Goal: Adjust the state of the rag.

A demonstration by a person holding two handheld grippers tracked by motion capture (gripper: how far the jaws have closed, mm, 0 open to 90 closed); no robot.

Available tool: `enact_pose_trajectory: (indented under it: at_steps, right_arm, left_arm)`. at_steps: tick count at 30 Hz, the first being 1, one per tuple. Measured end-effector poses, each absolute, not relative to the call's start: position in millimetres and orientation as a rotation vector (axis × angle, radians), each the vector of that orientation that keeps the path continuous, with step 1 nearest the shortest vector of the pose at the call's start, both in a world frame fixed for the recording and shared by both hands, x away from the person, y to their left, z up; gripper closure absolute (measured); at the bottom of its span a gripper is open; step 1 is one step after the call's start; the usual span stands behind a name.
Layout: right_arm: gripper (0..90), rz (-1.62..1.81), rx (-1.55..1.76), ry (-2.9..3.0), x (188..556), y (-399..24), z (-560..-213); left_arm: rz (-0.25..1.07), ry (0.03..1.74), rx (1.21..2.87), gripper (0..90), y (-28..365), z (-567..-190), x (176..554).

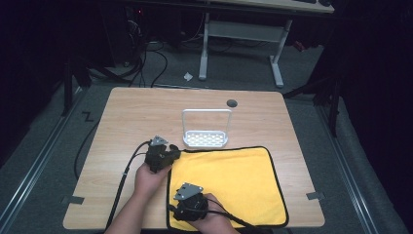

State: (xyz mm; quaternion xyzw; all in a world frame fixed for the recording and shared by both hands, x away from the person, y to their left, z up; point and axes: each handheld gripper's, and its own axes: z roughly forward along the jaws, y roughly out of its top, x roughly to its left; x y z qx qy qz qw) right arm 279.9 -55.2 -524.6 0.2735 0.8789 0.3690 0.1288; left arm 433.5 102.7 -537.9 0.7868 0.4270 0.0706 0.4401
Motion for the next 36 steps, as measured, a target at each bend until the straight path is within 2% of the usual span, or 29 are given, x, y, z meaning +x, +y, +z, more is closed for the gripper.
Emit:
enact_pose_trajectory:
  at_steps: [10,14,26,36]
  right_arm:
    - [40.3,1.068,0.748,2.606,274,-42,-531]
    - [45.3,1.046,0.721,2.596,272,-42,-532]
    - [79.6,1.010,0.746,2.525,273,-59,-525]
    - [83.1,1.097,0.697,2.409,264,-69,-505]
  left_arm:
    - [0.174,1.063,1.954,77.7,103,-538,434]
    - [0.173,1.064,1.954,77.6,103,-538,434]
    - [0.161,1.071,1.945,77.7,104,-538,435]
    - [0.139,1.086,1.912,81.7,109,-538,435]
